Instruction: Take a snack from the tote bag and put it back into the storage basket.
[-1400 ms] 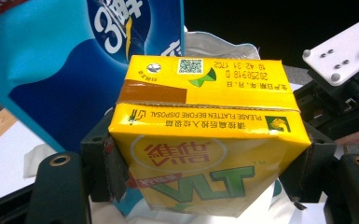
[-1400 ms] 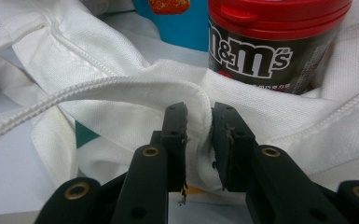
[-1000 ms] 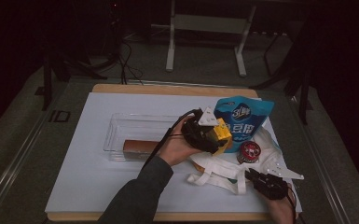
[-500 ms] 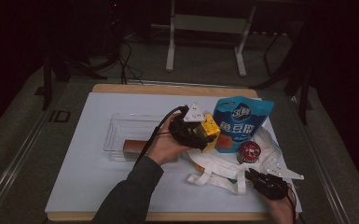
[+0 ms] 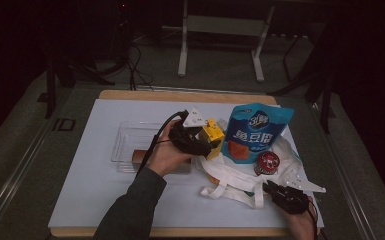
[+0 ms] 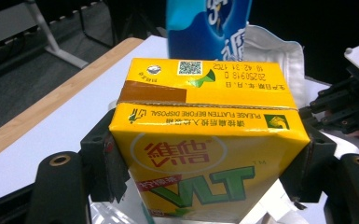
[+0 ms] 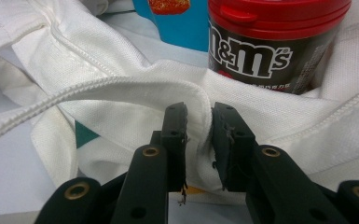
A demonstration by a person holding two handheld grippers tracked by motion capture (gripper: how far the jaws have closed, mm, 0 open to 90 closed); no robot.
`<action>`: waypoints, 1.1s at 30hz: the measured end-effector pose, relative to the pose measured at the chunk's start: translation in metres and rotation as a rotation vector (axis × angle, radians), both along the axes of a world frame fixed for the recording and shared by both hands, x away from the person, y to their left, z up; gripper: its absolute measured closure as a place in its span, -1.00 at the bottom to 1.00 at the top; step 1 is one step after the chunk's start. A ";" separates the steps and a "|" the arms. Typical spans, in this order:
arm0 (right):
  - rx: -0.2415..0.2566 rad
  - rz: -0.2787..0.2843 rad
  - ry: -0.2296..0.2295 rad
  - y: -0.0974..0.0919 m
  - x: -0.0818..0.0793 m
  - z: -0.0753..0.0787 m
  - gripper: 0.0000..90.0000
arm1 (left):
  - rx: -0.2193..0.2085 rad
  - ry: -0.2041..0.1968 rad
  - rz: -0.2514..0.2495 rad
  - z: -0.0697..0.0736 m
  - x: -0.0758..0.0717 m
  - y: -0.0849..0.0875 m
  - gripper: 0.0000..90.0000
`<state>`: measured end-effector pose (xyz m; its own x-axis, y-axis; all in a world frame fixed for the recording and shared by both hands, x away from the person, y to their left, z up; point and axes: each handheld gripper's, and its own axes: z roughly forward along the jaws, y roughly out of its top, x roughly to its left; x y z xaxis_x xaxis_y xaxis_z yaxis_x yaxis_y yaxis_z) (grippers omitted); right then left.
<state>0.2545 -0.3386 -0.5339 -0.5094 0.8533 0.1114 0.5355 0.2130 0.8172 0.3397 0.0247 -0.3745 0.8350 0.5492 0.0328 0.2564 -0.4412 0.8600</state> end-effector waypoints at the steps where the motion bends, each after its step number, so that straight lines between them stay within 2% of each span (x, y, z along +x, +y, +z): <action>1: 0.001 0.000 0.000 0.000 0.000 0.000 0.66 | -0.001 0.000 0.005 0.000 0.000 0.002 -0.36; 33: 0.001 -0.003 0.001 0.000 0.000 0.000 0.66 | -0.004 0.005 0.166 -0.003 0.006 0.054 -0.36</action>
